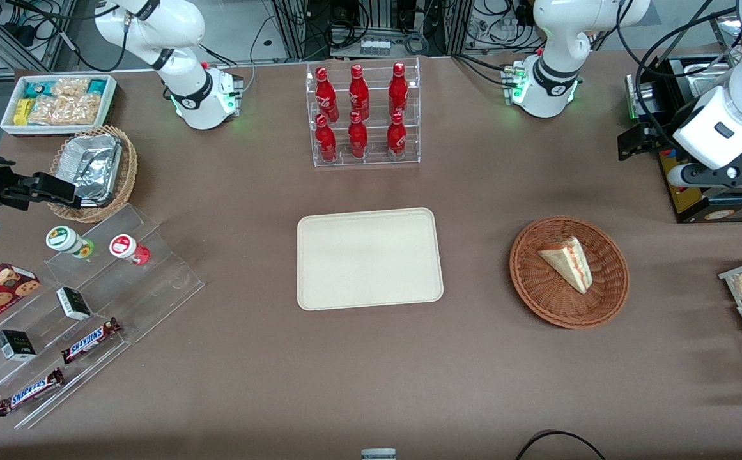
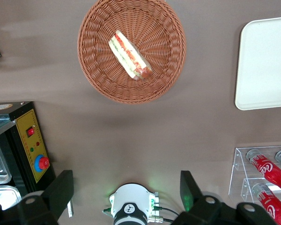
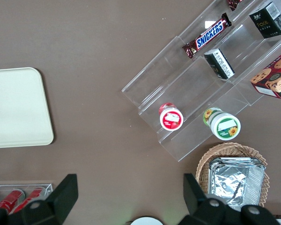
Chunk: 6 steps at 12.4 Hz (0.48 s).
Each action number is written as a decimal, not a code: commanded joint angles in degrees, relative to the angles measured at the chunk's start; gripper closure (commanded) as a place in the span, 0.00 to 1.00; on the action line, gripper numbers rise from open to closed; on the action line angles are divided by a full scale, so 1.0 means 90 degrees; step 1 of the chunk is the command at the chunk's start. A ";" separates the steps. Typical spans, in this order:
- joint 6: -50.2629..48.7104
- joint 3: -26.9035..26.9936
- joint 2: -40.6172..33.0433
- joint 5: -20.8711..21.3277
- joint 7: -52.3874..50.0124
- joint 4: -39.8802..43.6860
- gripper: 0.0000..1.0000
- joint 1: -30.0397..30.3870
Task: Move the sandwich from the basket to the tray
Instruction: 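Move the left gripper over the wrapped sandwich in the wicker basket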
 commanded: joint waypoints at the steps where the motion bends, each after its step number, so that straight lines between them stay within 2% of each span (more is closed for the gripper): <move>1: 0.0238 -0.0062 0.0051 -0.0038 0.0106 -0.0035 0.00 0.0087; 6: 0.0541 -0.0071 0.0226 -0.0087 0.0096 -0.0035 0.00 0.0067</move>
